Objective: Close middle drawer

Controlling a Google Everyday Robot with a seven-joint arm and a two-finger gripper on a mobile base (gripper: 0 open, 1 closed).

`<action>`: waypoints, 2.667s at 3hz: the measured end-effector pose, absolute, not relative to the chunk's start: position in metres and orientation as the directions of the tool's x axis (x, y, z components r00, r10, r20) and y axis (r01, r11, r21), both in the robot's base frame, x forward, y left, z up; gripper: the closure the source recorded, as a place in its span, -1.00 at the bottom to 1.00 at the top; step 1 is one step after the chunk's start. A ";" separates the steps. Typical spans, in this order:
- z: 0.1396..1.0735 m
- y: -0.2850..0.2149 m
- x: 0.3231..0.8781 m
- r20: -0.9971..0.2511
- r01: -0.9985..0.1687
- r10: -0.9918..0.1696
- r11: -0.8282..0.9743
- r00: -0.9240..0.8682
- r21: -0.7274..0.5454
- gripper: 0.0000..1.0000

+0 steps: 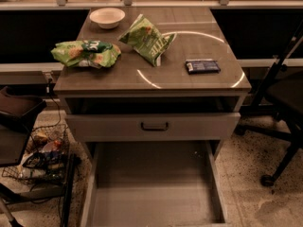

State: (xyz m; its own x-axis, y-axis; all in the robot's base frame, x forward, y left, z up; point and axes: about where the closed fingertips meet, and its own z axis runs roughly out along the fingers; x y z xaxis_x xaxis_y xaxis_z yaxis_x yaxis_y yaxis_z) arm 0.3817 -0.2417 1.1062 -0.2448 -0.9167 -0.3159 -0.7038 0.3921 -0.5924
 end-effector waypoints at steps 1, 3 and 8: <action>1.026 -0.257 0.386 -0.238 -0.775 -0.944 0.326 -0.231 -0.542 -0.68; 0.866 -0.304 0.372 -0.104 -0.906 -0.964 0.266 -0.245 -0.330 0.23; 0.665 -0.334 0.239 0.157 -0.969 -0.958 0.246 -0.241 0.013 1.00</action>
Offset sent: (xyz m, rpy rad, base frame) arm -0.0114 -0.0794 -0.2805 -0.1445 0.4398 0.0972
